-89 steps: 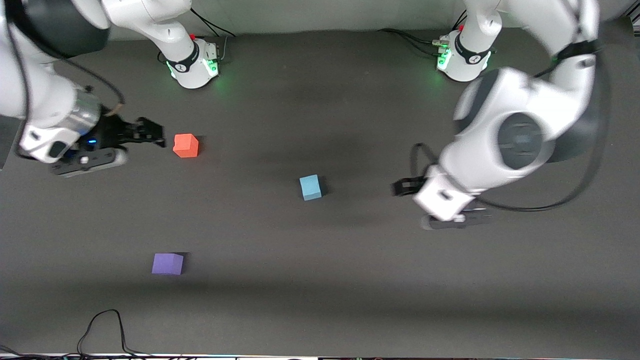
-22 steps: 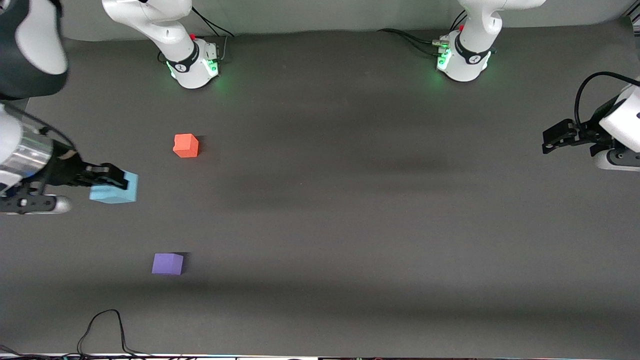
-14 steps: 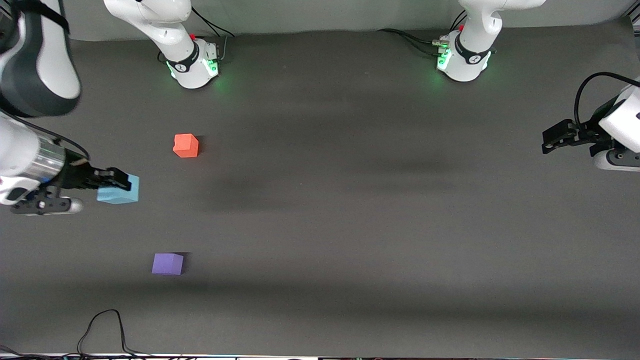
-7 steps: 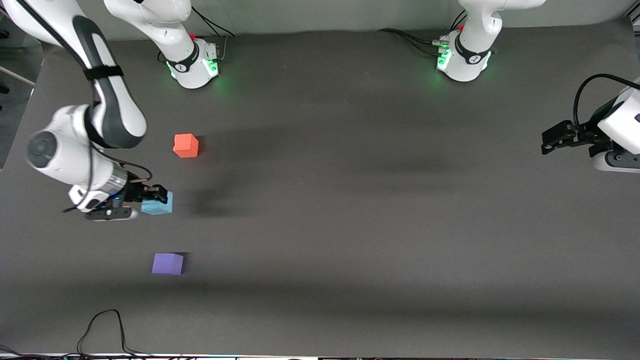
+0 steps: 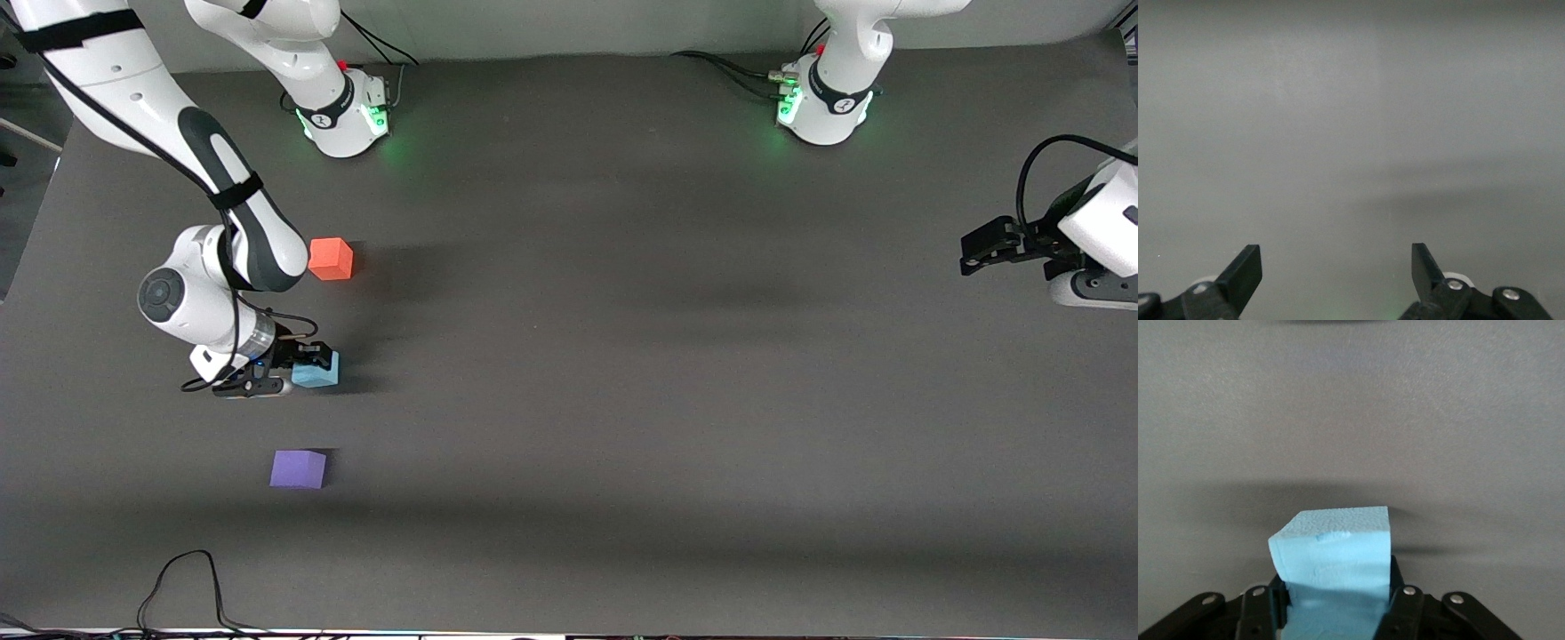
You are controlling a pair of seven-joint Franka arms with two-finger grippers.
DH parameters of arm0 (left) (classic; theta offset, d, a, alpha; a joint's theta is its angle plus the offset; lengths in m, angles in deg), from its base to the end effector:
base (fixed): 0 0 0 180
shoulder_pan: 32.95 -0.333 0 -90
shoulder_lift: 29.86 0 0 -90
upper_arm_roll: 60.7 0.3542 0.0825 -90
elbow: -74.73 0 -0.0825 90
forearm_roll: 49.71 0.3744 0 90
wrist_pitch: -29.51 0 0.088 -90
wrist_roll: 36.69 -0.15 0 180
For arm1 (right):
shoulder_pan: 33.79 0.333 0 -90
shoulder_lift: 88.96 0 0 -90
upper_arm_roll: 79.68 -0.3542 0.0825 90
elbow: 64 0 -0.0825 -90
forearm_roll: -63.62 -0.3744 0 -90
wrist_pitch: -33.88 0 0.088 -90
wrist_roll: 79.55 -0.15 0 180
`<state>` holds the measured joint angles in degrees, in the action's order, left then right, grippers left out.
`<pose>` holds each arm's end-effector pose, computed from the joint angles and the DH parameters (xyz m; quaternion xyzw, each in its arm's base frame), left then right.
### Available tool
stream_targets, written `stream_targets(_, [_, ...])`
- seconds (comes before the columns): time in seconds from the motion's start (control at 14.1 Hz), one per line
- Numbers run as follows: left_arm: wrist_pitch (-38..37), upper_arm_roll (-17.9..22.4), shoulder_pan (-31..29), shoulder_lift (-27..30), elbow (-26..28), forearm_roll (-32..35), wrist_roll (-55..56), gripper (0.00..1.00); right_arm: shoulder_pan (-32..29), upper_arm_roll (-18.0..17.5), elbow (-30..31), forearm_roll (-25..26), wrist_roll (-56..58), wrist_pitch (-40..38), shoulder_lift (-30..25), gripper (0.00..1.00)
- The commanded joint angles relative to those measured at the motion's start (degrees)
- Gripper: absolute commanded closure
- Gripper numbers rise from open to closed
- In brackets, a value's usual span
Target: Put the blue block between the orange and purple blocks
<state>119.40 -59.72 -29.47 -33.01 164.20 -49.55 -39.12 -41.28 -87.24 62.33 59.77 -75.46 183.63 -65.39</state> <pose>0.5598 -0.0243 0.5934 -0.9988 0.0430 0.0238 0.0019 0.5645 0.0018 0.1939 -0.9991 -0.0018 -0.0013 0.0432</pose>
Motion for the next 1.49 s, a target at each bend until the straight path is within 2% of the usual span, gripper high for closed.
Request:
stream_targets(0.0, [0.82,0.25,0.48,0.60,0.88,0.46,-0.21,0.00,-0.34,0.36,-0.21,0.51,0.22,0.63,0.60,0.37])
stream_targets(0.07, [0.91,0.25,0.39,0.60,0.88,0.46,-0.21,0.00,-0.34,0.44,-0.47,0.25,0.04,0.02,0.42,0.00])
stream_targets(0.28, [0.99,0.25,0.39,0.61,0.88,0.46,-0.21,0.00,-0.16,0.45,-1.70,0.25,-0.05,-6.46,-2.81,0.00])
stream_targets(0.64, [0.99,0.25,0.39,0.69,0.88,0.37,-0.21,0.00,0.45,0.36,-7.06,0.33,0.83,-23.07,-13.35,0.00])
stream_targets(0.85, [0.99,0.25,0.39,0.69,0.88,0.28,-0.21,0.00,0.54,0.09,-9.96,0.33,0.31,-29.67,-19.07,0.00])
stream_targets(1.14, [0.99,0.25,0.30,0.69,0.88,0.28,-0.21,0.00,0.45,0.36,-19.44,0.33,0.92,-46.44,-24.17,0.00])
stream_targets(1.28, [0.99,0.25,0.39,0.69,0.88,0.28,-0.21,0.00,0.54,0.18,-22.00,0.33,1.18,-50.50,-26.73,0.00])
stream_targets(1.42, [0.99,0.25,0.30,0.69,0.88,0.28,-0.21,0.00,0.54,0.09,-24.98,0.33,1.18,-53.50,-26.82,0.00])
